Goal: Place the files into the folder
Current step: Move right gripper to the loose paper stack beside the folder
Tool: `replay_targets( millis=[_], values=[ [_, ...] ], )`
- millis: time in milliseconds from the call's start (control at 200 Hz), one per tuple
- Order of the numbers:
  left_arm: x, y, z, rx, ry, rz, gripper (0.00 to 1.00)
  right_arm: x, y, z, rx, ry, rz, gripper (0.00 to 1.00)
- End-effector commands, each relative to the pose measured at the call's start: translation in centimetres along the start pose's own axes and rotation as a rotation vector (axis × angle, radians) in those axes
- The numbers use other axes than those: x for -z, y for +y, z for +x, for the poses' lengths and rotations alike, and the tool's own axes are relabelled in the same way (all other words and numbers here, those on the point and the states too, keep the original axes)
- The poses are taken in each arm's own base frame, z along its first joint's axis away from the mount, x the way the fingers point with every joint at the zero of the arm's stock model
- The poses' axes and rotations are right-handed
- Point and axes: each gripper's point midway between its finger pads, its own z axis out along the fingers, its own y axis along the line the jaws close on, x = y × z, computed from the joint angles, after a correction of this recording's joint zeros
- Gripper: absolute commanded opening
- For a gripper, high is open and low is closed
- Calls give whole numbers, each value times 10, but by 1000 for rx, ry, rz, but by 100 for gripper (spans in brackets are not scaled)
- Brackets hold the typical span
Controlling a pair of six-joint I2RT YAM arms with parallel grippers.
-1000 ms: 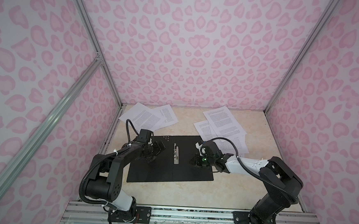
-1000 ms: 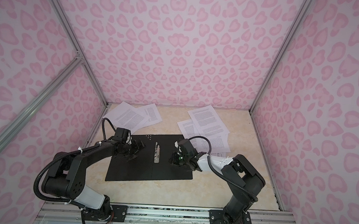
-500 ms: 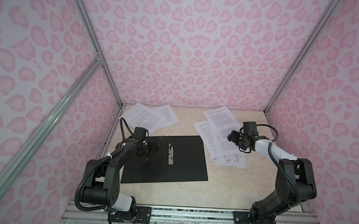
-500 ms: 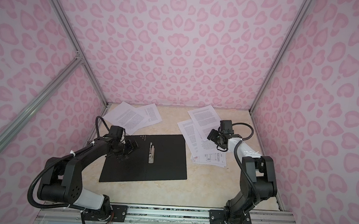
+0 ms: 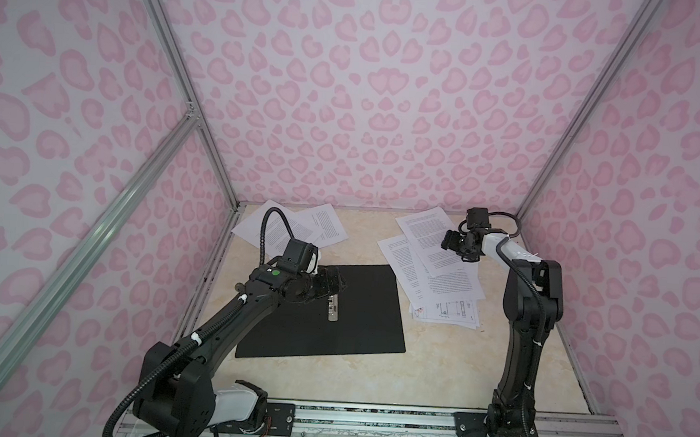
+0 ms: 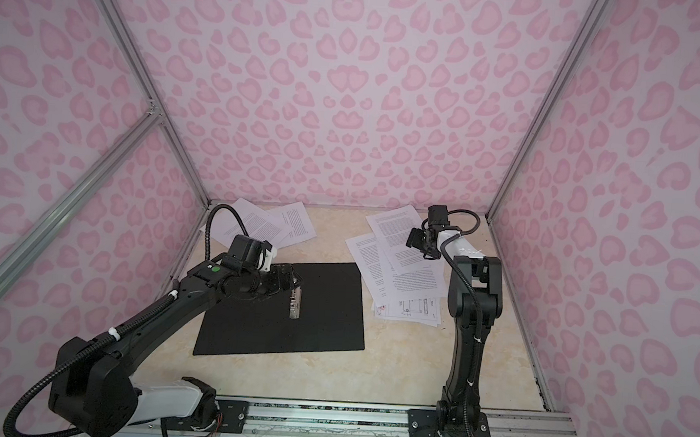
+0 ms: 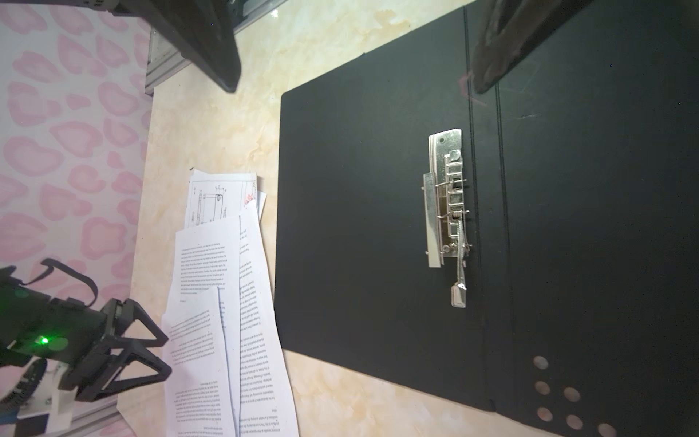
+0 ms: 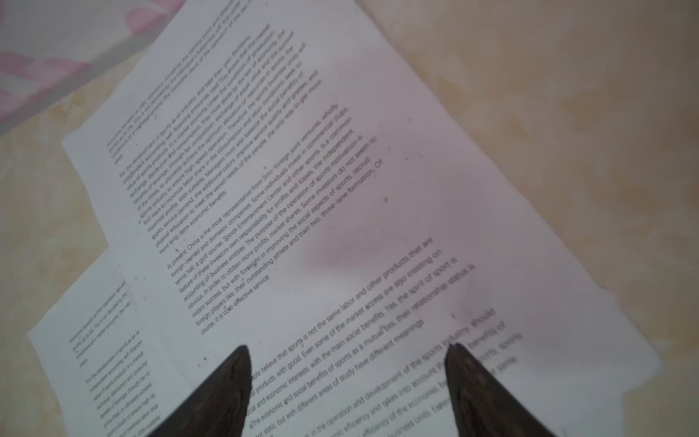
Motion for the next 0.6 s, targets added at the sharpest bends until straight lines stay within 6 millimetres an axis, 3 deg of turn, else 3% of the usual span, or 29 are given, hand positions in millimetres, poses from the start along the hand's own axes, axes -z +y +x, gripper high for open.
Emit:
replay_targets(
  millis=[0,125,265,295,340,530,595],
  values=[
    [-10,4,7,-10,23,-30,96,-6,19,35,90,116,-38,81],
    [-20,6,11,0,37,-38,97,-6,26,62,98,162,-54,81],
    [-28,11,12,7,51,-64,96,10,29,86,101,203,-65,80],
    [-29,11,12,6,55,-68,96,11,26,104,107,240,-66,79],
    [-31,10,12,5,58,-70,96,17,28,115,118,259,-72,79],
    [-43,-3,12,-8,82,-47,96,42,60,161,235,318,-156,77],
    [-47,-12,12,-25,93,-36,96,54,69,162,234,275,-184,78]
  ],
)
